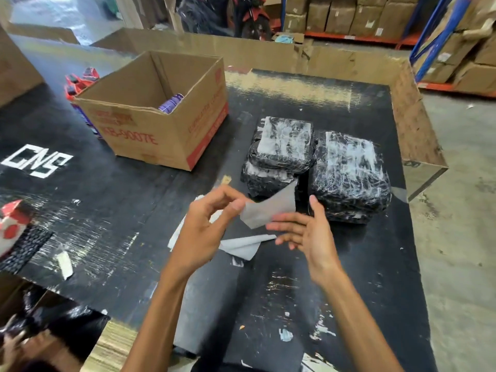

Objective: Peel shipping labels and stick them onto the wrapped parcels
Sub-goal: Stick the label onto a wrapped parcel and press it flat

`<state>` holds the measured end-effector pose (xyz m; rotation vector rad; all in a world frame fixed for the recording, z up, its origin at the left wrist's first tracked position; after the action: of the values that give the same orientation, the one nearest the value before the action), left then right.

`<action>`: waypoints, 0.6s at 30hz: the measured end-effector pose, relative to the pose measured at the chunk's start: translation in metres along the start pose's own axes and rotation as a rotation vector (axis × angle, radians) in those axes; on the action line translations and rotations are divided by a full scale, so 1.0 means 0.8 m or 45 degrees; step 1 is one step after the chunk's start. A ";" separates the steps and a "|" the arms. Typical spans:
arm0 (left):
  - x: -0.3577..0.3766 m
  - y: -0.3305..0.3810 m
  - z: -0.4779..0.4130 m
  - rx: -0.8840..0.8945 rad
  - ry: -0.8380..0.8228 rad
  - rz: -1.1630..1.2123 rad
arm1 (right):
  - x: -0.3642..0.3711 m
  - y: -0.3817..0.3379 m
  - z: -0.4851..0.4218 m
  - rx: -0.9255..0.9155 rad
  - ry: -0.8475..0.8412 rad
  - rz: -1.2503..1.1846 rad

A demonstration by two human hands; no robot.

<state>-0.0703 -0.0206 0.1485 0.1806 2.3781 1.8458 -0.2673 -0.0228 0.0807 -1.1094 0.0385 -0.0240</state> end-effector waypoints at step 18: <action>0.111 -0.002 -0.058 -0.190 -0.269 0.100 | -0.153 -0.150 -0.018 -0.548 0.467 0.480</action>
<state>-0.1658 -0.0503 0.1563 0.4366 2.1130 1.9220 -0.3902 -0.0841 0.1841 -1.5003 0.6033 0.1241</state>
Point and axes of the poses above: each hand's wrist, its own z-axis away from the middle knuckle, its own x-axis out of the palm, y = z × x, the point moved 3 cm from there along -z, towards the middle knuckle, and after that the axes turned 13 degrees about z, right-handed, at the moved point
